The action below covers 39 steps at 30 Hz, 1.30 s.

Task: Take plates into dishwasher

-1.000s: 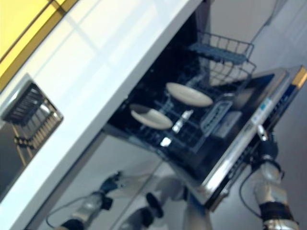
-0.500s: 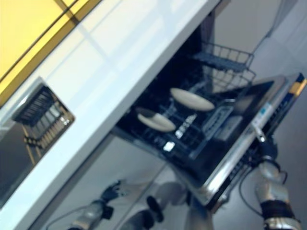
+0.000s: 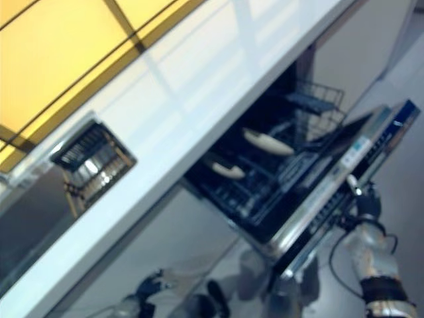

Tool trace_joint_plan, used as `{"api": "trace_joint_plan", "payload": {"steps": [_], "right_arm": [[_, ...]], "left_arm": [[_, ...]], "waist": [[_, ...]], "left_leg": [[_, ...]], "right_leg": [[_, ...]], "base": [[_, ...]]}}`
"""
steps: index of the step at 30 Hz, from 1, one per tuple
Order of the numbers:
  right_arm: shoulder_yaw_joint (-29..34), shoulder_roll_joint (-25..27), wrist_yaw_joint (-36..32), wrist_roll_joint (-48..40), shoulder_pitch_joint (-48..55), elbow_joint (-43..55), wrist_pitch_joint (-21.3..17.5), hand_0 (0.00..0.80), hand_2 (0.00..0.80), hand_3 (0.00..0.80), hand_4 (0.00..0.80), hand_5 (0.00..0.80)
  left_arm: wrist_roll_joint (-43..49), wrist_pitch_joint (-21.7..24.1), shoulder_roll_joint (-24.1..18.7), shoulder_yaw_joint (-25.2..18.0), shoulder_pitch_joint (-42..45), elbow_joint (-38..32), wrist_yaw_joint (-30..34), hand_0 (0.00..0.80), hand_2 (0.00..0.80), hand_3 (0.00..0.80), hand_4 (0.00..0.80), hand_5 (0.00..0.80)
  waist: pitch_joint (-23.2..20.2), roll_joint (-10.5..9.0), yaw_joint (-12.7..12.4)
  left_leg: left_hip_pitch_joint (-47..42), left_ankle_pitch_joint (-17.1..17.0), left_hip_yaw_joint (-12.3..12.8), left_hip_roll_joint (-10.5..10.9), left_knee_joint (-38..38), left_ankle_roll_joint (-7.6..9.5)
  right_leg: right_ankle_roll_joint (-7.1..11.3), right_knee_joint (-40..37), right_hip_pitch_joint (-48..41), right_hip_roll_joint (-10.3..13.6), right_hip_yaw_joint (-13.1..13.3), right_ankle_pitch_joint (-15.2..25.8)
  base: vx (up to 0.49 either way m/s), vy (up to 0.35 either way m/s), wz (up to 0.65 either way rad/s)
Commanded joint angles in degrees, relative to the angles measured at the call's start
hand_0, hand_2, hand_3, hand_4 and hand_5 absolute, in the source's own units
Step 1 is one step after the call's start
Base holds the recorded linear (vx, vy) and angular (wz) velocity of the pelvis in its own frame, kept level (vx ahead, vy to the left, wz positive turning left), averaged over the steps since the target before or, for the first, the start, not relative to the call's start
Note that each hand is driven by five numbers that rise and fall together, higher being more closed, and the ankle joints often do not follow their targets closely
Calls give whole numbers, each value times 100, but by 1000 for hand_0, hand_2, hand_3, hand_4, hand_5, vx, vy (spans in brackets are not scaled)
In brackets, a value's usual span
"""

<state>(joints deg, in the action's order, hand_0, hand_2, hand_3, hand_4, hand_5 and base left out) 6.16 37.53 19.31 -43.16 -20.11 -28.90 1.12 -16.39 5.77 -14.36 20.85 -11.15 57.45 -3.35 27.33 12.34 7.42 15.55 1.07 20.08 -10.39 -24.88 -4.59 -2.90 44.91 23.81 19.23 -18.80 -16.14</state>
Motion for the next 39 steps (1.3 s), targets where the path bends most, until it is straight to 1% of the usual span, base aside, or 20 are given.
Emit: {"api": "trace_joint_plan", "payload": {"steps": [1,5,8,14,19,25,26,27,33,34,35,39], "right_arm": [[-791,-550,-665,198,-717,502,77,0,0,0,0,0],[-827,-566,-706,262,-755,478,137,0,0,0,0,0],[-873,-570,-740,346,-761,482,201,0,0,0,0,0],[-928,-463,-847,396,-942,331,316,0,0,0,0,0],[-939,-375,-878,397,-1125,101,314,0,0,0,0,0],[-893,-267,-878,453,-1324,-152,394,0,0,0,0,0],[-877,-240,-884,461,-1338,-229,396,0,0,0,0,0],[-872,-226,-881,454,-1354,-253,395,0,0,0,0,0],[-858,-83,-956,602,-1561,-519,457,0,0,0,0,0],[-860,-59,-966,618,-1589,-529,475,0,0,0,0,0],[-876,-43,-985,652,-1660,-557,479,0,0,0,0,0],[-958,3,-1066,786,-1867,-702,396,0,0,0,0,0]], "left_arm": [[357,42,-231,-117,163,-296,3,0,0,0,0,0],[371,19,-249,-136,211,-276,44,0,0,0,0,0],[403,-31,-253,-127,252,-297,52,0,0,0,0,0],[400,-37,-264,-100,316,-321,70,0,0,0,0,0],[355,-24,-310,-102,369,-322,48,0,0,0,0,0],[303,-6,-361,-198,449,-377,29,0,0,0,0,0],[314,-22,-364,-202,476,-377,45,0,0,0,0,0],[312,-24,-366,-207,483,-380,45,0,0,0,0,0],[324,-50,-379,-188,644,-382,41,0,0,0,0,0],[328,-44,-385,-199,676,-380,45,0,0,0,0,0],[310,-21,-396,-213,701,-384,37,0,0,0,0,0],[300,-35,-445,-247,755,-446,38,0,0,0,0,0]], "waist": [[-41,-117,-421],[-42,-141,-464],[-60,-171,-504],[-56,-195,-612],[-43,-209,-728],[-29,-233,-896],[-27,-255,-926],[-32,-236,-950],[-13,-240,-1151],[-1,-266,-1173],[12,-257,-1218],[58,-292,-1362]], "left_leg": [[37,83,-23,-22,-259,49],[-24,75,-58,3,-245,50],[-35,69,-78,-2,-258,55],[56,66,-129,-26,-406,69],[250,123,-165,-67,-683,100],[482,324,-221,-60,-1116,162],[499,493,-322,-23,-1270,82],[521,357,-244,-39,-1185,170],[590,340,-311,43,-1223,180],[583,470,-401,74,-1309,94],[611,303,-339,61,-1189,174],[666,238,-383,76,-1138,182]], "right_leg": [[575,-416,-768,509,693,376],[630,-559,-886,561,712,524],[665,-662,-982,596,703,610],[678,-658,-1064,634,660,669],[648,-505,-1077,687,618,626],[593,-202,-1091,779,586,488],[651,-74,-1135,805,653,334],[584,-145,-1117,813,570,469],[599,-36,-1192,915,444,463],[672,42,-1228,919,509,335],[617,-48,-1211,917,412,488],[655,-116,-1267,907,323,588]], "base": [[96,50,13],[102,41,-3],[93,23,35],[83,29,5],[57,21,15],[50,9,16],[61,22,25],[69,23,22],[57,32,39],[37,29,29],[35,20,11],[5,3,10]]}}
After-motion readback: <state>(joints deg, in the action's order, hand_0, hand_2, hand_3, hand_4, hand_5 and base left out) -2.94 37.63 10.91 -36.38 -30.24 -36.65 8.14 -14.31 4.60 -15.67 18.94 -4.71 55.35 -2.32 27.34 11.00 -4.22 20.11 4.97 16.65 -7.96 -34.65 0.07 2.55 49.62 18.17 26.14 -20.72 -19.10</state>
